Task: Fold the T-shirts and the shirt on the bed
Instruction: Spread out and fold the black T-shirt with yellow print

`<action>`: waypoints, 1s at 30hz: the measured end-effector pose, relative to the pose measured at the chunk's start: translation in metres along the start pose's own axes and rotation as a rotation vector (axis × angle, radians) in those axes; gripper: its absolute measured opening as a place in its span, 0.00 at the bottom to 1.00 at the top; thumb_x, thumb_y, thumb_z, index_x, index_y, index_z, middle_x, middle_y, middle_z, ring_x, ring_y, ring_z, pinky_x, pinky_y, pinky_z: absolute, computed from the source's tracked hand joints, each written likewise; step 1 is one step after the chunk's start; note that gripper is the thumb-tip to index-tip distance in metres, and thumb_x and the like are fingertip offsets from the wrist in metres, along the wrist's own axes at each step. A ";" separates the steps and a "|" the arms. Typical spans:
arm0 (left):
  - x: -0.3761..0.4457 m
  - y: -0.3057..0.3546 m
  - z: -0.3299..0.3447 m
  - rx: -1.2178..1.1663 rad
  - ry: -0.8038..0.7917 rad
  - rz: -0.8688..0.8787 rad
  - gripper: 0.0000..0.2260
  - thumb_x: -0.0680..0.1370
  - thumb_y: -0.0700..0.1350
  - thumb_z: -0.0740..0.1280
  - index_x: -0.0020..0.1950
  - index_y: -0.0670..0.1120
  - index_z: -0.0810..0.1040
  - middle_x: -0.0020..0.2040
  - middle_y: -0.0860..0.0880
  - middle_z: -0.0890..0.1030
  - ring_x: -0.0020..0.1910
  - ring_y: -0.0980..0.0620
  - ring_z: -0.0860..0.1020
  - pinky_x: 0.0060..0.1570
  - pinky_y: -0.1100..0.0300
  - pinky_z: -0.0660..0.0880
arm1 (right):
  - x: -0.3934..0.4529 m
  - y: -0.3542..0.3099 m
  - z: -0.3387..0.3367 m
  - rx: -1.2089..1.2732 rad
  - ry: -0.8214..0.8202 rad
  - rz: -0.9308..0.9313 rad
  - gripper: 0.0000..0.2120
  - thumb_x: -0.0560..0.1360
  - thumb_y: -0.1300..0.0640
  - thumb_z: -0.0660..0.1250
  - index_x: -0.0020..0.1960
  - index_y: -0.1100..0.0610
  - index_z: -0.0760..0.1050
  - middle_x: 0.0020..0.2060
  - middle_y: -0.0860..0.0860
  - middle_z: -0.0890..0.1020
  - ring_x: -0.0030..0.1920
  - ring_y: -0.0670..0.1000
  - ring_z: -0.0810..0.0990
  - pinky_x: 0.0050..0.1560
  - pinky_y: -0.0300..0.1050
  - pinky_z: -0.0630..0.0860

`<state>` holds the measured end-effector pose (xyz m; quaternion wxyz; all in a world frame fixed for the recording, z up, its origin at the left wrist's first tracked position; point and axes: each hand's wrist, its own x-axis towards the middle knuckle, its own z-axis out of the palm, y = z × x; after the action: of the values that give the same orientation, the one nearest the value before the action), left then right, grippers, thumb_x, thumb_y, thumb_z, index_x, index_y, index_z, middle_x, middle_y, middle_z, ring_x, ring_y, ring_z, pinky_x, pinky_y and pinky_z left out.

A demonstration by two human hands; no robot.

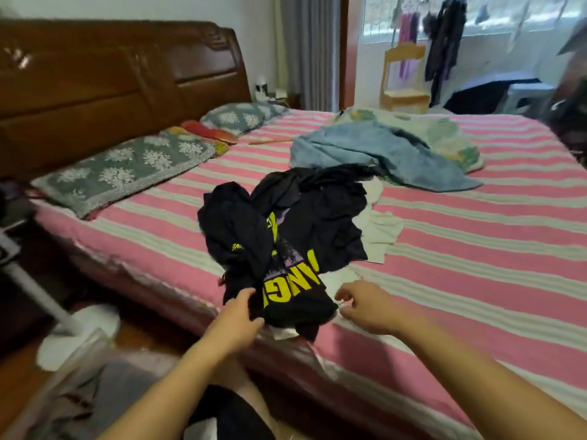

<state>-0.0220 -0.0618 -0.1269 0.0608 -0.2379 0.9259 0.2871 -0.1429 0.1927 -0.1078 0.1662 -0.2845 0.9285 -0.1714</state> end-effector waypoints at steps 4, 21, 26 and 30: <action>0.019 -0.009 0.016 0.105 0.014 0.009 0.38 0.77 0.46 0.70 0.81 0.57 0.53 0.68 0.43 0.69 0.68 0.40 0.73 0.67 0.49 0.71 | 0.028 -0.013 0.037 0.030 -0.062 0.012 0.35 0.73 0.55 0.71 0.77 0.50 0.62 0.64 0.55 0.70 0.64 0.58 0.74 0.62 0.46 0.72; 0.074 0.144 -0.104 -0.248 0.253 0.676 0.10 0.84 0.46 0.63 0.57 0.45 0.83 0.46 0.50 0.80 0.48 0.52 0.77 0.48 0.58 0.68 | 0.079 -0.063 -0.040 0.594 0.546 0.155 0.08 0.70 0.58 0.63 0.48 0.51 0.77 0.42 0.51 0.82 0.46 0.58 0.80 0.43 0.52 0.75; 0.082 0.187 -0.113 -0.516 -0.202 0.667 0.25 0.80 0.49 0.72 0.74 0.59 0.68 0.67 0.53 0.75 0.66 0.55 0.75 0.63 0.57 0.75 | 0.045 -0.012 -0.148 1.266 0.896 0.257 0.14 0.76 0.66 0.57 0.45 0.54 0.79 0.43 0.55 0.85 0.41 0.55 0.84 0.40 0.53 0.84; 0.061 0.199 -0.019 -0.259 -0.332 0.768 0.40 0.76 0.51 0.75 0.82 0.57 0.56 0.76 0.55 0.65 0.72 0.62 0.63 0.66 0.72 0.60 | -0.032 0.080 -0.182 1.243 1.291 0.403 0.17 0.70 0.64 0.57 0.53 0.56 0.80 0.49 0.56 0.84 0.47 0.58 0.84 0.47 0.56 0.82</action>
<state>-0.1704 0.0468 -0.0263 0.0674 0.1675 0.8811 0.4371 -0.2297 0.3144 0.0269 -0.2348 0.1743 0.6138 -0.7333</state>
